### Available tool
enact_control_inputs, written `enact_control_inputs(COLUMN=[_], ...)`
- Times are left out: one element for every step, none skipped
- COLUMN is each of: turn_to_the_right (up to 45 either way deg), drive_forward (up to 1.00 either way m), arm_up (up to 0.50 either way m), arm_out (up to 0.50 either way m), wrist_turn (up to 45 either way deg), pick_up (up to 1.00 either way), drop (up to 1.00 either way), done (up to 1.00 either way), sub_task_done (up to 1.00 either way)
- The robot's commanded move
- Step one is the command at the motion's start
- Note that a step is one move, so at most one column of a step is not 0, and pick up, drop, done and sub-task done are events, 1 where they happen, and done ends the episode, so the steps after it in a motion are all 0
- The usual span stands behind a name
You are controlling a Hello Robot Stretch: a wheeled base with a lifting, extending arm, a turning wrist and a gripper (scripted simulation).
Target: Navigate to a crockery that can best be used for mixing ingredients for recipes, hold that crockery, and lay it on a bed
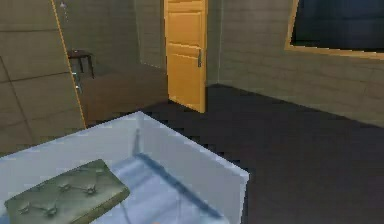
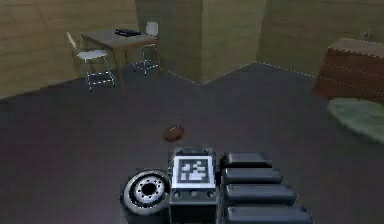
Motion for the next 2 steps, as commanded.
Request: enact_control_inputs(turn_to_the_right=[-36.0,-3.0], drive_forward=[0.0,0.0], arm_up=[0.0,0.0], arm_out=[0.0,0.0], wrist_turn=[0.0,0.0], pick_up=[0.0,0.0], drop=[0.0,0.0], done=[0.0,0.0], sub_task_done=[0.0,0.0])
